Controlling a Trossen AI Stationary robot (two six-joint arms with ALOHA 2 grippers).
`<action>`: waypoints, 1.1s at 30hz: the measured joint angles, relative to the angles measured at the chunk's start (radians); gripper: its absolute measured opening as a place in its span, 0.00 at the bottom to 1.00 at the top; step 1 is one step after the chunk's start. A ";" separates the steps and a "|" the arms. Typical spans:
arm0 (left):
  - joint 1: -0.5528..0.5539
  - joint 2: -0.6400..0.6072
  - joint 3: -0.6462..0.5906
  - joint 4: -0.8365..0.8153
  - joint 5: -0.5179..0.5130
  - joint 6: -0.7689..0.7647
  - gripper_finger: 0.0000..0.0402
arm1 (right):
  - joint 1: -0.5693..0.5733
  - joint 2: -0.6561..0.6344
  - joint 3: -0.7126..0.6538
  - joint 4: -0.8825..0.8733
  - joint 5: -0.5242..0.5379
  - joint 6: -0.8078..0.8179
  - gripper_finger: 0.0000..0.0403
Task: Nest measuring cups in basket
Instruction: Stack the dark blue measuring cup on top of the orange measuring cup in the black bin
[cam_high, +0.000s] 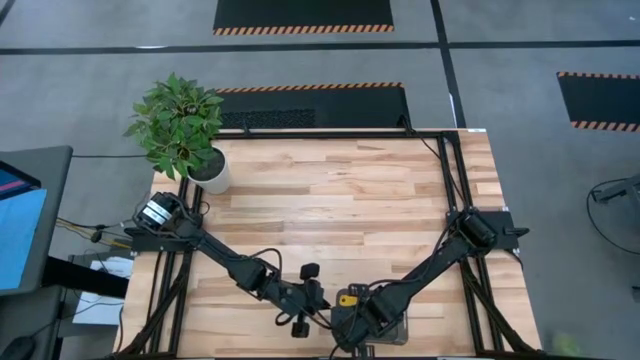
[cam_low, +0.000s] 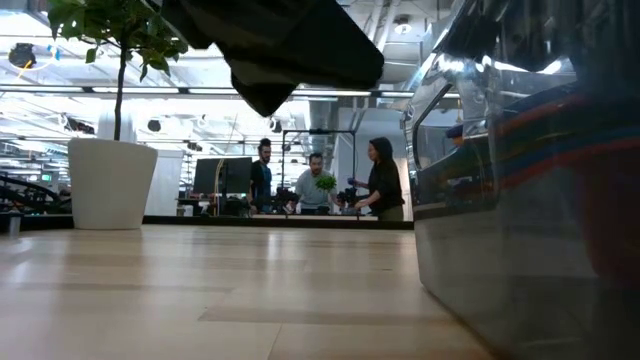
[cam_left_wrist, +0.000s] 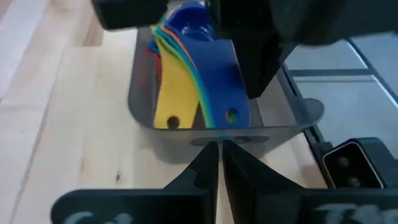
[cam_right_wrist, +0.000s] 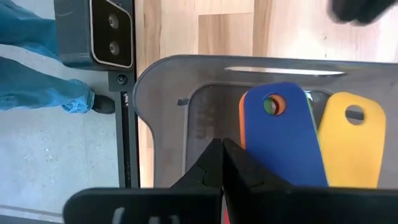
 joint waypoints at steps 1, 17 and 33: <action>0.002 0.010 0.001 0.009 0.007 -0.002 0.03 | 0.000 0.000 0.000 -0.001 0.000 0.000 0.04; 0.019 0.144 0.105 0.043 0.043 0.013 0.03 | 0.003 0.000 -0.001 -0.002 0.003 0.035 0.07; 0.016 0.144 0.112 0.049 0.047 -0.011 0.03 | 0.007 -0.001 0.000 -0.076 0.082 0.094 0.08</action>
